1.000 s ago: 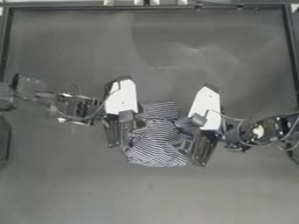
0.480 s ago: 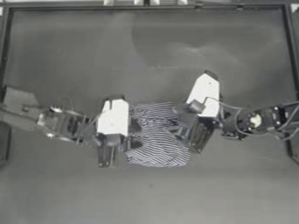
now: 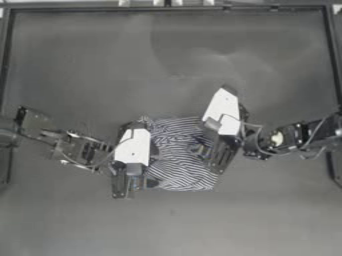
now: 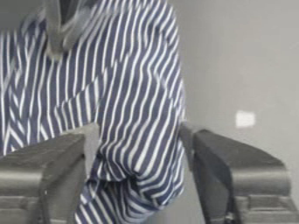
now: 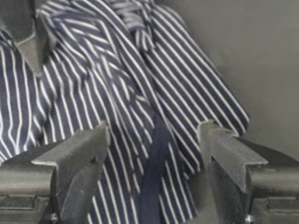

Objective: Fold shirt

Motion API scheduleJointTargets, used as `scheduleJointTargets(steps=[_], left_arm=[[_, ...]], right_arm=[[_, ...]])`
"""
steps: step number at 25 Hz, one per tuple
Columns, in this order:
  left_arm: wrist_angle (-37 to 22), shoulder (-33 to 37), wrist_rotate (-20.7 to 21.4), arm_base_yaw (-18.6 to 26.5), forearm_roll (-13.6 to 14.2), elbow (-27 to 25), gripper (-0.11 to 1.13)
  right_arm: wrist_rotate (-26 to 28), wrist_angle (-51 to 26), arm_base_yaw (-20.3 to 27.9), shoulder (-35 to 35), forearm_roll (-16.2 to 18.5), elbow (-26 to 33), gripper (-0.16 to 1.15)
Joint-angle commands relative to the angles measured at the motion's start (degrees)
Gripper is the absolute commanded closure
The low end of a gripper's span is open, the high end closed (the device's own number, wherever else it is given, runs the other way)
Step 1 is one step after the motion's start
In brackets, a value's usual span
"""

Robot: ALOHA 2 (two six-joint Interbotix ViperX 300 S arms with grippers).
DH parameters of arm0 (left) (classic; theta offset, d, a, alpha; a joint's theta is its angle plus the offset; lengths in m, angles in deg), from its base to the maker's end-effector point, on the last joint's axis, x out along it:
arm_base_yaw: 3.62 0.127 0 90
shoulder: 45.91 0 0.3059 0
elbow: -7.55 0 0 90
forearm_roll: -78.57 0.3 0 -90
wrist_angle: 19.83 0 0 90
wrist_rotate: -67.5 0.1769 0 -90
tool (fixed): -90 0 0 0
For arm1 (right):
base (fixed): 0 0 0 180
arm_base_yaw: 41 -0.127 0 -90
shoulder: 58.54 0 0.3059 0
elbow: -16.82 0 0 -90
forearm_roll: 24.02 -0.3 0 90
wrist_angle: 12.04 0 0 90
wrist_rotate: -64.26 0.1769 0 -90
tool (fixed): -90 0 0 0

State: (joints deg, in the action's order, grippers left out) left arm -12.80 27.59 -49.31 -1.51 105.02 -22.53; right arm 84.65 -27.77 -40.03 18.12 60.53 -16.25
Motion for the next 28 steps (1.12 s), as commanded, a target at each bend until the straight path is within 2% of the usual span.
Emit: scheduleJointTargets(steps=[1,8,17,28], left_arm=[[0.35,0.00,-0.09,0.09,-0.35,0.00,0.11],[0.35,-2.72,-0.09,0.18,-1.41,-0.70,0.11],[0.35,-4.39,-0.09,0.09,-1.41,-0.70,0.11],[-0.26,3.69,0.35,0.09,-1.32,0.53,0.11]], right_arm=[[0.18,0.09,0.18,-0.09,-0.09,1.14,0.06],[0.44,0.88,0.35,-2.64,-0.18,1.41,0.06],[0.35,1.32,0.35,-3.96,-0.79,1.49,0.06],[-0.97,2.37,0.35,1.23,-0.44,2.20,0.06]])
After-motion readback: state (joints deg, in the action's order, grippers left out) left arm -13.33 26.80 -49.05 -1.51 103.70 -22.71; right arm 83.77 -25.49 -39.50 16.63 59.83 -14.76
